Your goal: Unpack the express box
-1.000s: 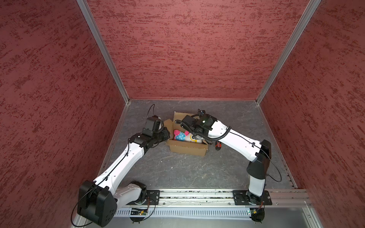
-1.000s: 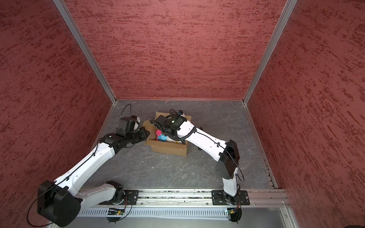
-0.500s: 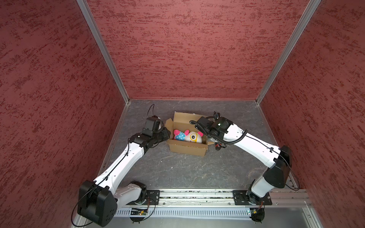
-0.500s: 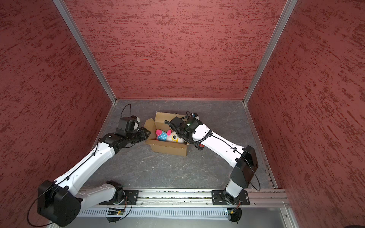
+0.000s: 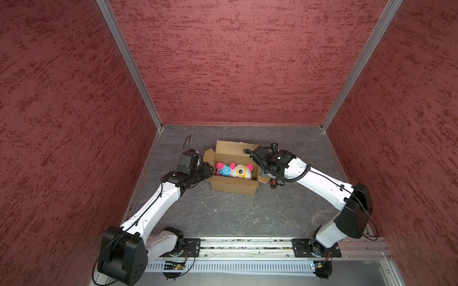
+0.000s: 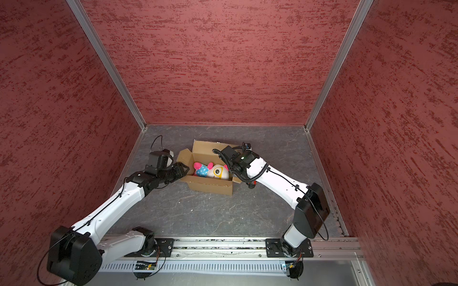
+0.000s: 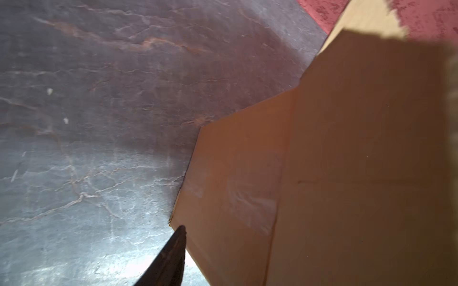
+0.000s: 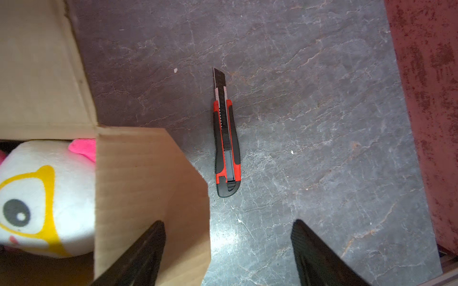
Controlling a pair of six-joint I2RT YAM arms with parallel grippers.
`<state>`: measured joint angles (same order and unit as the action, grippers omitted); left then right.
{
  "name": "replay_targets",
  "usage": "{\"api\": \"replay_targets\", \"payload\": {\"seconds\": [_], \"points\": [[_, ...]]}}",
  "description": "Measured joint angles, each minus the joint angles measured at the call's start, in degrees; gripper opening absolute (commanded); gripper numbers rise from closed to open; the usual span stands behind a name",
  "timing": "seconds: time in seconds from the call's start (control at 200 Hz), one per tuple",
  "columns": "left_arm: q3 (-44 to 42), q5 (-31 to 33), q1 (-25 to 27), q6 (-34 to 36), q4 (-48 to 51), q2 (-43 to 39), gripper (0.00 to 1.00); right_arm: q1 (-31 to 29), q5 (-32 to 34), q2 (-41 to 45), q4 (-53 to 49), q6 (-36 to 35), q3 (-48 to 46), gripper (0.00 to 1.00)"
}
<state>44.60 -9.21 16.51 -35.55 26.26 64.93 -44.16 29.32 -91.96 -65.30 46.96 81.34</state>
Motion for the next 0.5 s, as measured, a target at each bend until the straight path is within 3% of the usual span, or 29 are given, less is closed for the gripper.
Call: {"api": "replay_targets", "payload": {"seconds": [0.501], "points": [[2.82, -2.78, -1.09, 0.26, 1.38, -4.33, 0.67, 0.98, -2.19, 0.00, 3.39, -0.61, -1.38, 0.82]]}}
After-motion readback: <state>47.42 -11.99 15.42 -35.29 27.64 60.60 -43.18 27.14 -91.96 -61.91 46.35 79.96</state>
